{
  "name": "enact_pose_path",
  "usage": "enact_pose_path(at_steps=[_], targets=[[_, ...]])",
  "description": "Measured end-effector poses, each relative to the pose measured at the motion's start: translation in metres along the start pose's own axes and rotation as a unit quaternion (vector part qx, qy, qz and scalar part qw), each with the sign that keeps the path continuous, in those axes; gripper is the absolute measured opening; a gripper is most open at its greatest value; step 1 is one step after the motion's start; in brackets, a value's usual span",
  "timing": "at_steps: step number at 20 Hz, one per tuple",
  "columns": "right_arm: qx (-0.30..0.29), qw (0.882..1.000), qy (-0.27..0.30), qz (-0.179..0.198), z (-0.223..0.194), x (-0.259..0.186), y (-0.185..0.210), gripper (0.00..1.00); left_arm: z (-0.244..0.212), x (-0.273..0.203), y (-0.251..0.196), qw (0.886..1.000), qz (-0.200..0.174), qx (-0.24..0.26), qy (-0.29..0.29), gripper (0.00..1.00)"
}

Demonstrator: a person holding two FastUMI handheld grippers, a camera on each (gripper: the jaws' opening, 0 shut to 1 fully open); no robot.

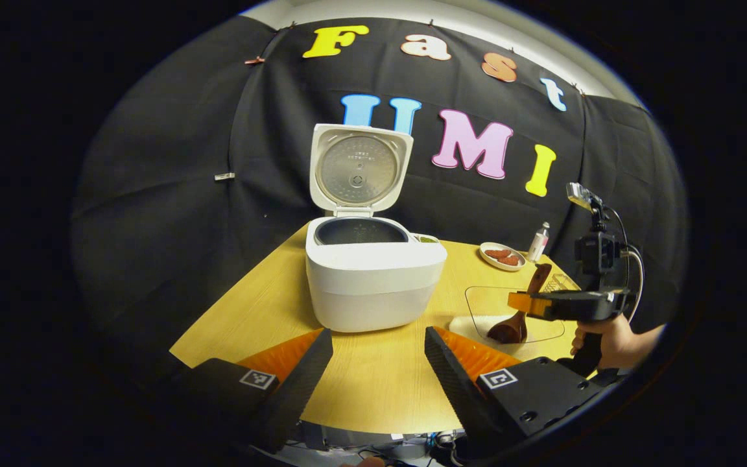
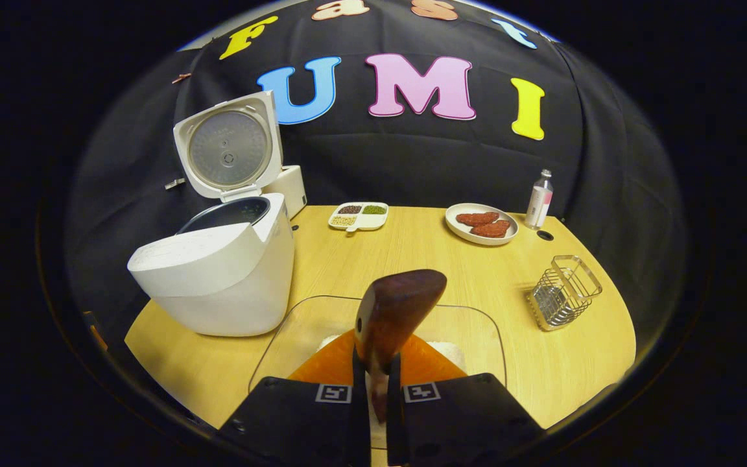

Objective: Close the left gripper, press the button to open the rice cooker; take a wooden spoon from the chopstick holder with the right hand, scoop a spoonful of rice and pour it into the rice cooker, then put the wooden spoon back into the chopstick holder.

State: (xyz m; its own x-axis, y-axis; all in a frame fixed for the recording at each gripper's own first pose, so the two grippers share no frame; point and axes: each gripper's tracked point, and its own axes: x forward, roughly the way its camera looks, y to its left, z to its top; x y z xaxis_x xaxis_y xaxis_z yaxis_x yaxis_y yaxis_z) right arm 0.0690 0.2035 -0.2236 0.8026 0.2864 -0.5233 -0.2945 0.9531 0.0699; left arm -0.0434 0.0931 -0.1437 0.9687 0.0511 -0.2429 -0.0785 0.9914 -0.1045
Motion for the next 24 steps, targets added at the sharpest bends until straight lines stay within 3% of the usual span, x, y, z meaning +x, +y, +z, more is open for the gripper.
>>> enact_pose_path(at_steps=[3, 9, 12, 13, 16, 20, 21, 24], targets=[[0.023, 1.000, 0.018, 0.009, -0.007, 0.001, 0.016, 0.14, -0.003, 0.003, 0.007, 1.000, 0.008, -0.014, 0.004, 0.98], [0.134, 0.989, 0.061, 0.015, -0.008, 0.007, 0.023, 0.14, -0.003, -0.002, 0.021, 0.999, 0.025, -0.022, -0.001, 0.95], [0.209, 0.974, 0.082, 0.019, -0.009, 0.009, 0.020, 0.14, -0.007, -0.007, 0.023, 0.999, 0.030, -0.020, 0.000, 0.96], [0.230, 0.969, 0.088, 0.021, -0.008, 0.010, 0.019, 0.10, -0.009, -0.009, 0.024, 0.999, 0.031, -0.020, 0.002, 0.96], [0.281, 0.954, 0.102, 0.027, -0.009, 0.008, 0.013, 0.14, -0.005, -0.014, 0.022, 0.999, 0.023, -0.043, 0.001, 0.96], [0.329, 0.939, 0.093, 0.033, -0.002, -0.001, -0.001, 0.14, -0.004, -0.015, 0.025, 0.999, 0.027, -0.041, -0.004, 0.95], [0.340, 0.935, 0.090, 0.031, 0.001, -0.002, -0.006, 0.10, -0.004, -0.015, 0.024, 0.999, 0.025, -0.039, -0.003, 0.96], [0.367, 0.926, 0.082, 0.022, 0.005, -0.004, -0.024, 0.14, -0.004, -0.017, 0.019, 0.999, 0.020, -0.033, -0.004, 0.96]])
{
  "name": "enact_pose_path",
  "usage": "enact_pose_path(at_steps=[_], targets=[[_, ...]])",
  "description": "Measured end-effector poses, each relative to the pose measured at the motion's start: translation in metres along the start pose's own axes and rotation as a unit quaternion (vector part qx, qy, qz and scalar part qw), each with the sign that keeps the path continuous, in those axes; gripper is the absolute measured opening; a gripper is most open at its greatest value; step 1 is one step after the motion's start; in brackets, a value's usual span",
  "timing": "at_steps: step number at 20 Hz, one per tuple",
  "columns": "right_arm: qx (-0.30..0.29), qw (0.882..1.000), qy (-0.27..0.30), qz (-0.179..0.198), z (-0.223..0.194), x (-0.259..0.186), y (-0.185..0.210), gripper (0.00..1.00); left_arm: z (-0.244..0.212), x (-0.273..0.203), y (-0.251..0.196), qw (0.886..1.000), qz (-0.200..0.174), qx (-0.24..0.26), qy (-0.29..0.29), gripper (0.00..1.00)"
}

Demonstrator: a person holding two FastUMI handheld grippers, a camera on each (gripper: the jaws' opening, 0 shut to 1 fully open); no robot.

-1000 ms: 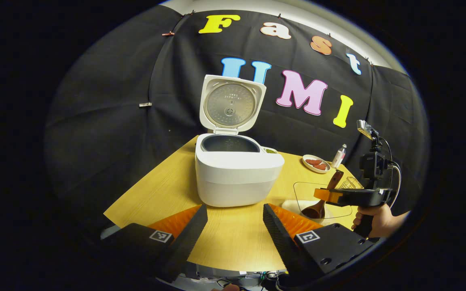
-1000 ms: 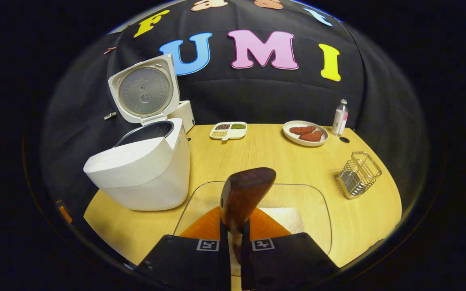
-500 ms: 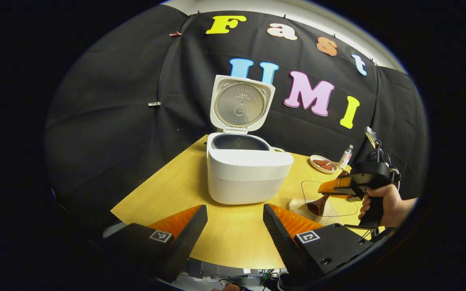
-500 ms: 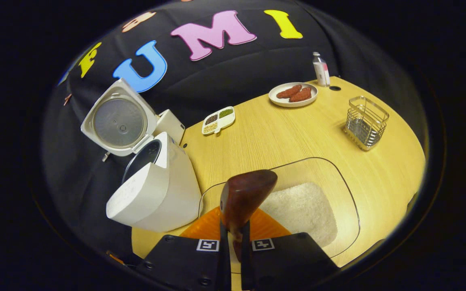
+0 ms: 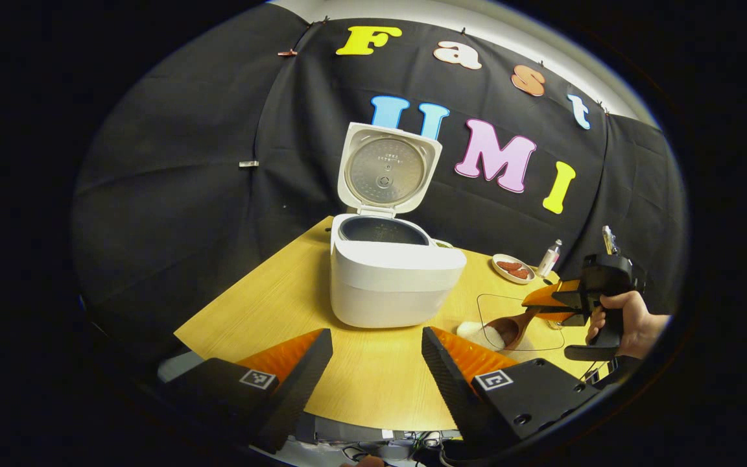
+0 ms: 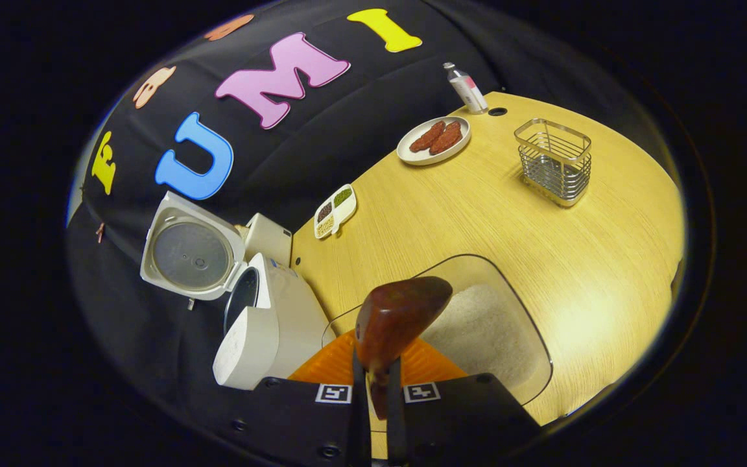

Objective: Close the left gripper, press the button to open the rice cooker; take a wooden spoon from the chopstick holder with the right hand, scoop a spoonful of rice and pour it into the rice cooker, then put the wooden spoon back into the chopstick holder.

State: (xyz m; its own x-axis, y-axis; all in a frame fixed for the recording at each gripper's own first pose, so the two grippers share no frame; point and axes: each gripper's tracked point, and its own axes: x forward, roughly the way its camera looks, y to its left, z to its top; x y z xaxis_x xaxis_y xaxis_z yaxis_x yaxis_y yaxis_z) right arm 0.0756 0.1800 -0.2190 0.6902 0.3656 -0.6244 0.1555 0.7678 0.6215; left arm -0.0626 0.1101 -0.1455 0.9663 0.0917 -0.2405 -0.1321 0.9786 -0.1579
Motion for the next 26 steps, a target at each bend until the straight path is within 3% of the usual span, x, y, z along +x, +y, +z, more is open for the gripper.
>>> enact_pose_path(at_steps=[6, 12, 19, 26], targets=[[0.086, 0.996, -0.015, -0.003, 0.029, -0.015, -0.018, 0.14, -0.005, -0.010, -0.016, 1.000, -0.017, -0.002, -0.002, 0.95], [0.142, 0.989, -0.037, 0.027, 0.065, -0.033, -0.005, 0.14, -0.007, -0.014, -0.021, 1.000, -0.021, 0.003, -0.007, 0.96], [0.165, 0.981, -0.052, 0.083, 0.104, -0.046, 0.052, 0.14, -0.010, -0.020, -0.016, 1.000, 0.002, -0.015, -0.015, 0.96], [0.167, 0.976, -0.045, 0.133, 0.120, -0.023, 0.135, 0.14, -0.001, -0.020, 0.000, 0.999, 0.027, -0.016, -0.020, 0.96]])
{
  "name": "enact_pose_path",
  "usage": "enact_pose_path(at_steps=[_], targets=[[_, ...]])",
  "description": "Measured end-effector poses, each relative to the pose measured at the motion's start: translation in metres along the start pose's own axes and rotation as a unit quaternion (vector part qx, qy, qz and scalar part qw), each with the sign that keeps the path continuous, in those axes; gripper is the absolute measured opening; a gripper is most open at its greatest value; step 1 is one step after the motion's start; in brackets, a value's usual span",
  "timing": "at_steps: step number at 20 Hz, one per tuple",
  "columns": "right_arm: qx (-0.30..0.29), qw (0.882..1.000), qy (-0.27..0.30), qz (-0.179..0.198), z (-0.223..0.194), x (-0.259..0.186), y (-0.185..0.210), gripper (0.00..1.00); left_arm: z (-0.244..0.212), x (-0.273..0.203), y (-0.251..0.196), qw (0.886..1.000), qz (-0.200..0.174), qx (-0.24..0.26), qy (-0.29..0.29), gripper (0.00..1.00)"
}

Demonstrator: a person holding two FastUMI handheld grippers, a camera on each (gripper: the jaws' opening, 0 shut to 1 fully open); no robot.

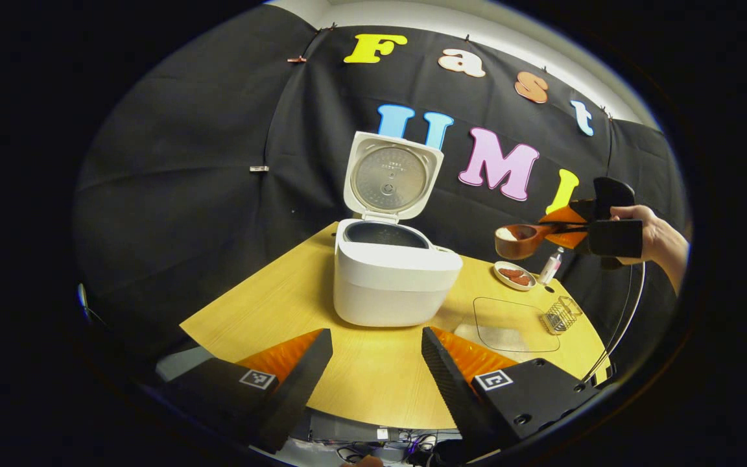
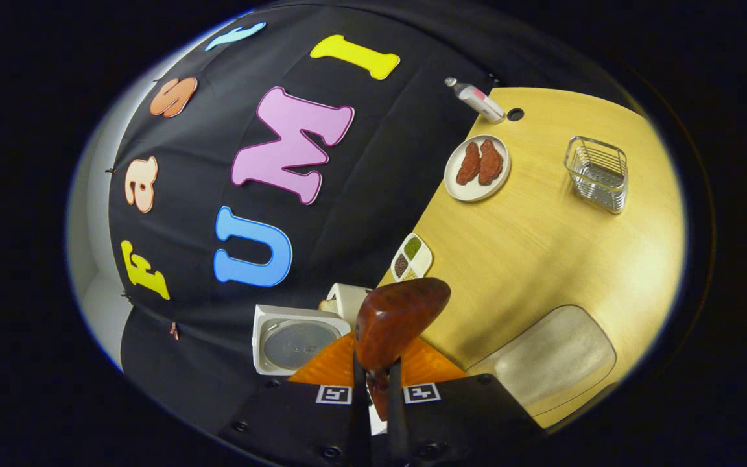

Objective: Close the left gripper, press the button to open the rice cooker; take a wooden spoon from the chopstick holder with the right hand, scoop a spoonful of rice and pour it into the rice cooker, then put the wooden spoon back into the chopstick holder.

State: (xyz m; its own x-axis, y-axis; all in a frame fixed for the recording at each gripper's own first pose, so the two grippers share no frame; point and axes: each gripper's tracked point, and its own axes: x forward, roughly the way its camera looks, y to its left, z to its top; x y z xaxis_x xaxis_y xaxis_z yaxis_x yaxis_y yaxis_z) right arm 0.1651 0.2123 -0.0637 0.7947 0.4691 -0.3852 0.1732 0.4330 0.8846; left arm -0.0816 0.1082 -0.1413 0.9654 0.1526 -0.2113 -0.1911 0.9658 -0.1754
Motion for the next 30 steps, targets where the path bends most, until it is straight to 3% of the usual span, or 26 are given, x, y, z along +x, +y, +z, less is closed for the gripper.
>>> enact_pose_path(at_steps=[8, 12, 15, 17, 19, 20, 21, 27, 30], targets=[[-0.022, 0.999, 0.014, 0.021, -0.043, 0.068, 0.068, 0.14, 0.004, 0.002, 0.037, 0.999, 0.039, -0.028, 0.006, 0.96], [-0.079, 0.996, 0.025, 0.030, -0.076, 0.105, 0.096, 0.14, 0.016, -0.002, 0.056, 0.998, 0.050, -0.044, 0.005, 0.96], [-0.143, 0.989, 0.015, 0.043, -0.097, 0.129, 0.114, 0.14, 0.020, -0.001, 0.069, 0.999, 0.052, 0.001, -0.003, 0.96], [-0.195, 0.980, 0.006, 0.047, -0.112, 0.141, 0.119, 0.13, 0.025, 0.002, 0.076, 0.998, 0.050, 0.023, -0.007, 0.96], [-0.238, 0.970, 0.005, 0.043, -0.129, 0.151, 0.114, 0.14, 0.025, 0.007, 0.078, 0.999, 0.044, 0.016, -0.006, 0.96], [-0.255, 0.966, 0.004, 0.044, -0.136, 0.155, 0.113, 0.09, 0.026, 0.008, 0.080, 0.999, 0.043, 0.009, -0.006, 0.96], [-0.273, 0.961, 0.004, 0.045, -0.143, 0.159, 0.111, 0.14, 0.026, 0.009, 0.081, 0.999, 0.044, 0.003, -0.006, 0.96], [-0.421, 0.906, 0.005, 0.048, -0.176, 0.180, 0.105, 0.14, 0.019, 0.010, 0.079, 0.999, 0.041, -0.024, 0.001, 0.95], [-0.459, 0.886, 0.001, 0.063, -0.191, 0.187, 0.111, 0.14, 0.019, 0.009, 0.084, 0.999, 0.043, -0.014, 0.004, 0.96]])
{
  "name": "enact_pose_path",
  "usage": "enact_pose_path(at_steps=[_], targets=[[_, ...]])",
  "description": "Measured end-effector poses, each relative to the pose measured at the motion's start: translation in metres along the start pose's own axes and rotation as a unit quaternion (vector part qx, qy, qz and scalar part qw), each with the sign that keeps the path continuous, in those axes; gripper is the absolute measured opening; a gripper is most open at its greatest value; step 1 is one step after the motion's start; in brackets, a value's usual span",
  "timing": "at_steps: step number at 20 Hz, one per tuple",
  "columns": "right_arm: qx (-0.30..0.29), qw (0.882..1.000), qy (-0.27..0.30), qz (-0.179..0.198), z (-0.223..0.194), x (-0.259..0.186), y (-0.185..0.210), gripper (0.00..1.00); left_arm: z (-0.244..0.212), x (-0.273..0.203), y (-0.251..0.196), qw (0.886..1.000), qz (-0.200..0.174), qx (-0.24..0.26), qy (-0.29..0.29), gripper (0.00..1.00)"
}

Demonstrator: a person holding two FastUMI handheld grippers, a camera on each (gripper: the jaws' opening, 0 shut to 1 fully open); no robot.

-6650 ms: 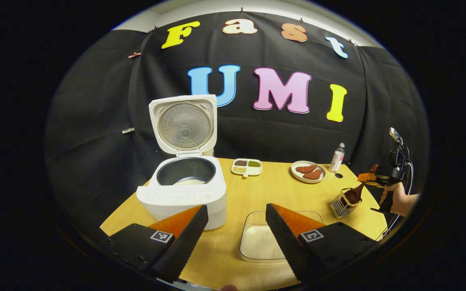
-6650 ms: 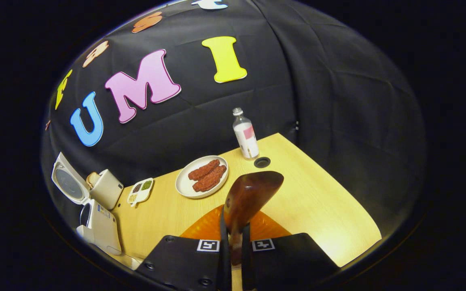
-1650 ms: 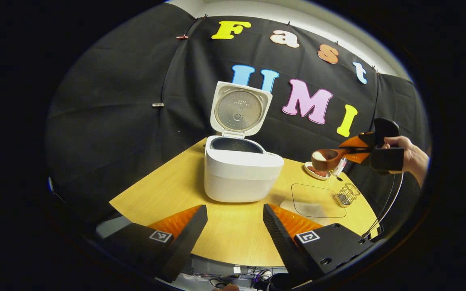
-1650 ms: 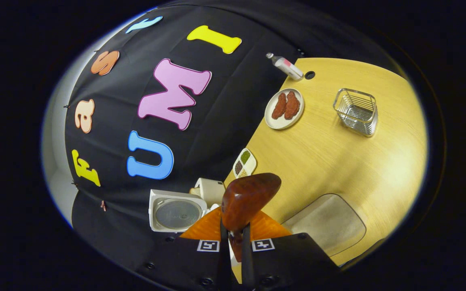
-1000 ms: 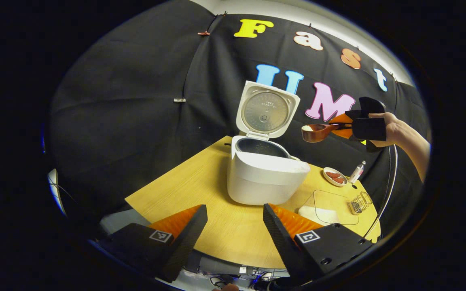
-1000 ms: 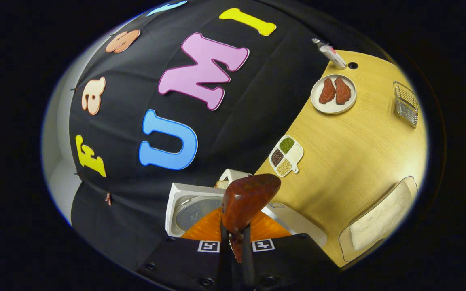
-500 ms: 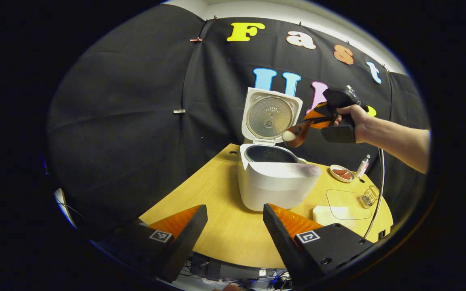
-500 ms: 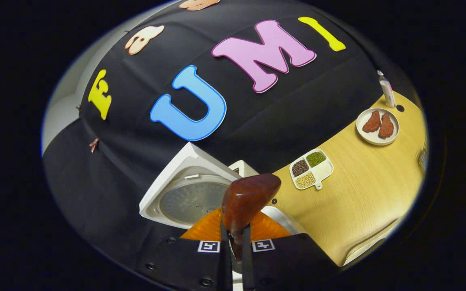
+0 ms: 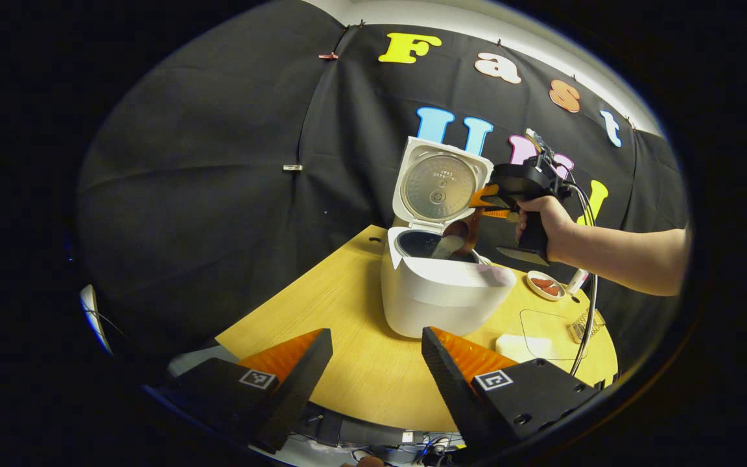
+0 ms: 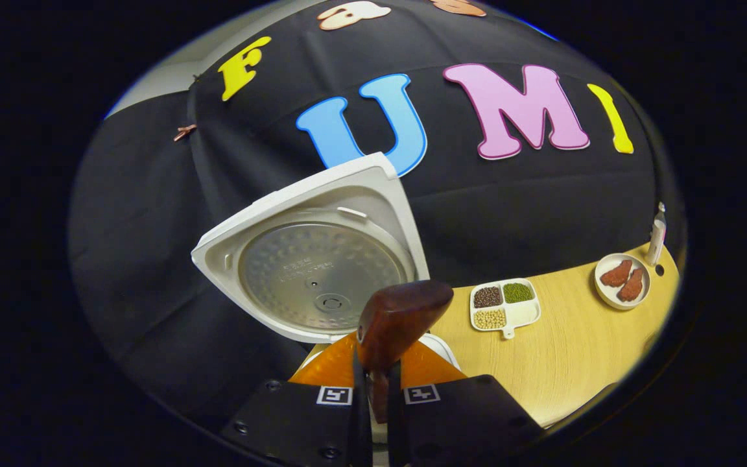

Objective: Close the left gripper, press the button to open the rice cooker; take a wooden spoon from the chopstick holder with the right hand, scoop a spoonful of rice and pour it into the rice cooker, then put the wooden spoon back into the chopstick holder.

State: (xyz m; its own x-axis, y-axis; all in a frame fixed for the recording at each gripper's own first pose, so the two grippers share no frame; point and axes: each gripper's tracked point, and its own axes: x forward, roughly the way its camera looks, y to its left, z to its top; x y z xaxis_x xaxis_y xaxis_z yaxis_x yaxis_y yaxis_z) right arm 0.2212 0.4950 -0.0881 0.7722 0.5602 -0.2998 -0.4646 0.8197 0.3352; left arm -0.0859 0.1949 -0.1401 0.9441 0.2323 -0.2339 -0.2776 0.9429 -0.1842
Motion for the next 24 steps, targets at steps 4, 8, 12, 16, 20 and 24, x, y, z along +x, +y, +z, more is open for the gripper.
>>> enact_pose_path(at_steps=[4, 8, 12, 16, 20, 24], targets=[[-0.086, 0.996, -0.013, 0.021, 0.000, 0.005, 0.018, 0.14, 0.004, 0.001, 0.009, 1.000, 0.008, 0.006, -0.002, 0.96], [-0.168, 0.984, -0.028, 0.052, -0.004, 0.009, 0.045, 0.13, 0.010, 0.001, 0.020, 1.000, 0.017, 0.008, -0.010, 0.95], [-0.291, 0.953, -0.050, 0.072, -0.007, 0.008, 0.065, 0.14, 0.009, -0.003, 0.025, 1.000, 0.023, 0.009, -0.009, 0.96], [-0.398, 0.910, -0.080, 0.081, -0.013, 0.002, 0.076, 0.13, 0.008, -0.005, 0.025, 1.000, 0.026, 0.005, -0.007, 0.95], [-0.430, 0.895, -0.074, 0.092, -0.025, 0.004, 0.076, 0.14, 0.005, -0.009, 0.023, 1.000, 0.024, 0.007, -0.009, 0.97], [-0.394, 0.912, -0.073, 0.089, -0.016, -0.003, 0.076, 0.13, 0.004, -0.013, 0.020, 1.000, 0.022, 0.014, -0.008, 0.96]])
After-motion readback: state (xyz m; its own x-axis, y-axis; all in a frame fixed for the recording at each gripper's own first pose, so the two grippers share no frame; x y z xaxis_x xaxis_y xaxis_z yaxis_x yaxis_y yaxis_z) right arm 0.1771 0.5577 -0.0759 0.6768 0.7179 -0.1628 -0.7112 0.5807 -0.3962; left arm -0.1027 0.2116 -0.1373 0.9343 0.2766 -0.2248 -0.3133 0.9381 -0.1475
